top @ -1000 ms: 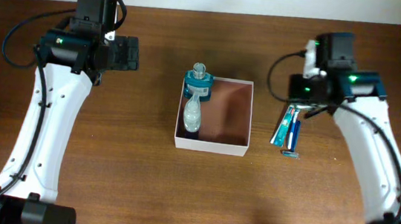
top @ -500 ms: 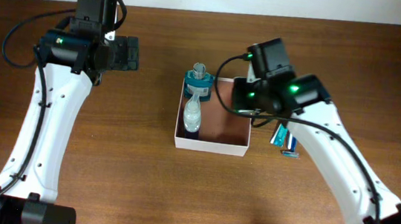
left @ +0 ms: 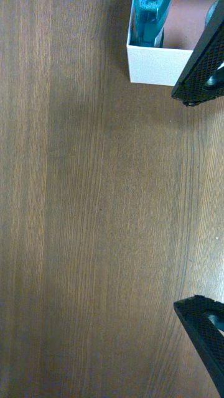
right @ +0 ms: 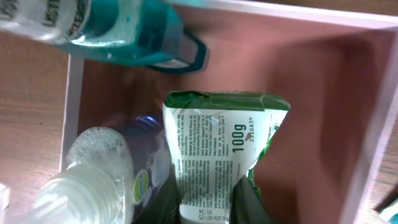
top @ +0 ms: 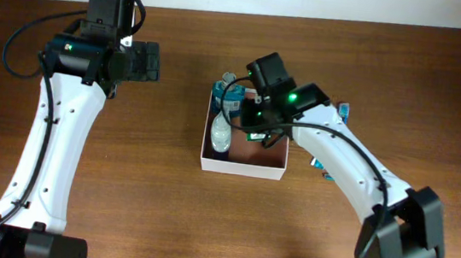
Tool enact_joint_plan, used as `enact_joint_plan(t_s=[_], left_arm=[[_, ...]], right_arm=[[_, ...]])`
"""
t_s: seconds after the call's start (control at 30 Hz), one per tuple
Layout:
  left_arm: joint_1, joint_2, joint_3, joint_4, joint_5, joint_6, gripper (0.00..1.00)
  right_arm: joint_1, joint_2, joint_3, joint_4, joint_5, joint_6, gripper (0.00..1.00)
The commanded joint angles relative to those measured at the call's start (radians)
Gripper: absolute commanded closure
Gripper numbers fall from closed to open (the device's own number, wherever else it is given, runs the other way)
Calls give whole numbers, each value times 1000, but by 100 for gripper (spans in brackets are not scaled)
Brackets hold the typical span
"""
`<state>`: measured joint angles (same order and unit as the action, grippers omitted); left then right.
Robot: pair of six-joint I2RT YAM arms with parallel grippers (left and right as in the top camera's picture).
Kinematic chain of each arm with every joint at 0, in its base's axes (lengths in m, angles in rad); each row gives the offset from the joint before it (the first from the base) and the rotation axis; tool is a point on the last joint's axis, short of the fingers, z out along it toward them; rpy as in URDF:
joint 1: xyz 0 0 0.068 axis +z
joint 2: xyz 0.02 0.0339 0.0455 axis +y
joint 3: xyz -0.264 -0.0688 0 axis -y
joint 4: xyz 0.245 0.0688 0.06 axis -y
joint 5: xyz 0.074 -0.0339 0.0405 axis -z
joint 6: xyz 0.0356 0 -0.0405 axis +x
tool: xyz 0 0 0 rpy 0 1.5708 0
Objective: Pack container
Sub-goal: 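Lift the soap bar and carry it over the box, then lower the soap bar into the box and open the right gripper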
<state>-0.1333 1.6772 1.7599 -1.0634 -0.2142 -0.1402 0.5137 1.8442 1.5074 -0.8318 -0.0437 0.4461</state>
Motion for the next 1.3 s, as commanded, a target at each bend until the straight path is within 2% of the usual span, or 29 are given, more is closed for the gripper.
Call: enact_joint_plan(t_s=[0.0, 0.7, 0.73, 0.83, 0.93, 1.27], left_arm=[[2, -15, 8, -1, 1, -13, 1], [2, -15, 8, -1, 1, -13, 1], [2, -15, 8, -1, 1, -13, 1], [2, -15, 8, -1, 1, -13, 1], [2, -15, 8, -1, 1, -13, 1], [2, -15, 8, -1, 1, -13, 1]], right_arm=[[18, 31, 16, 19, 3, 9, 82], [18, 139, 11, 52, 2, 23, 81], [18, 139, 11, 52, 2, 23, 80], [17, 139, 11, 50, 1, 23, 67], [16, 135, 12, 42, -2, 23, 62], [0, -23, 56, -5, 4, -24, 61]])
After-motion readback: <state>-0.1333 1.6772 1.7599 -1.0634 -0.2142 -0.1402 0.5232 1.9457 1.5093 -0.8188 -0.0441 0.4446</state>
